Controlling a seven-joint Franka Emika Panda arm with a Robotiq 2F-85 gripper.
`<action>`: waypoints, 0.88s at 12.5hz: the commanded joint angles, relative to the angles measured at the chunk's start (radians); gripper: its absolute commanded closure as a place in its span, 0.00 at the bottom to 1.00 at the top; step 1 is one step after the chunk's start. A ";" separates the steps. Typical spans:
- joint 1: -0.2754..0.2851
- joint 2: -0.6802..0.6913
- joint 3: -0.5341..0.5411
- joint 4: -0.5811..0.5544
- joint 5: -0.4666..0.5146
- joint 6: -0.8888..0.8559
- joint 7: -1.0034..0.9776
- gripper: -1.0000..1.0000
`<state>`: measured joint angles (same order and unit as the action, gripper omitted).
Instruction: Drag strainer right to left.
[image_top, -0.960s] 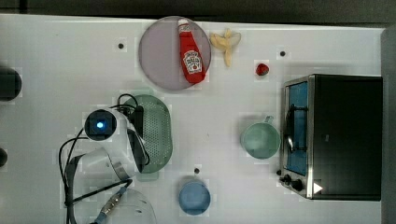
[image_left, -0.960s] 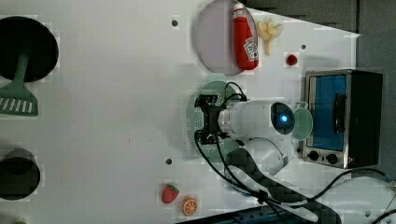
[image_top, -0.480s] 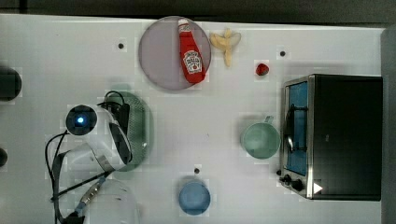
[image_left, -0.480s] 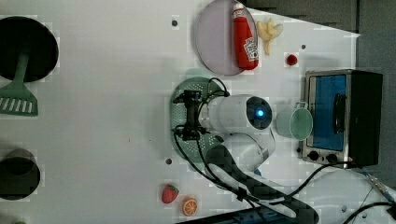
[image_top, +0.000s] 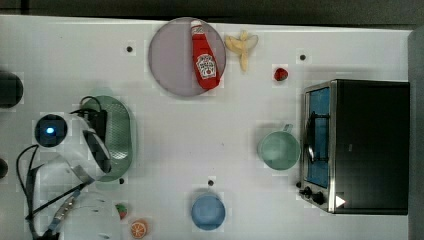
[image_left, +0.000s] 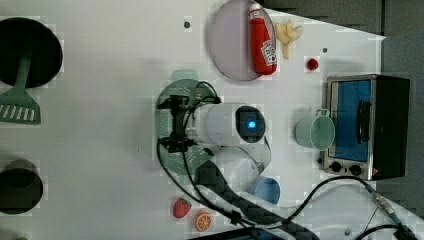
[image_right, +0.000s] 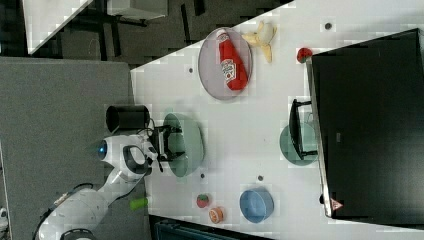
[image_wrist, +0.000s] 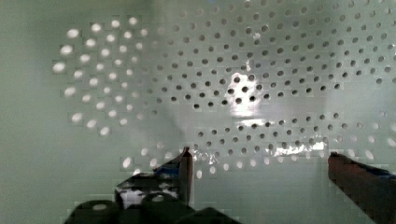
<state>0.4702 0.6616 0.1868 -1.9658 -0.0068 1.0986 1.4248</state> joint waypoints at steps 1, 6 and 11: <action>0.036 0.003 0.003 0.019 0.006 -0.003 0.089 0.00; 0.044 -0.036 0.001 0.033 0.005 -0.049 0.026 0.00; 0.007 -0.269 -0.044 0.032 0.005 -0.381 -0.325 0.00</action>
<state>0.5410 0.4827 0.1677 -1.9600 -0.0005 0.7129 1.2432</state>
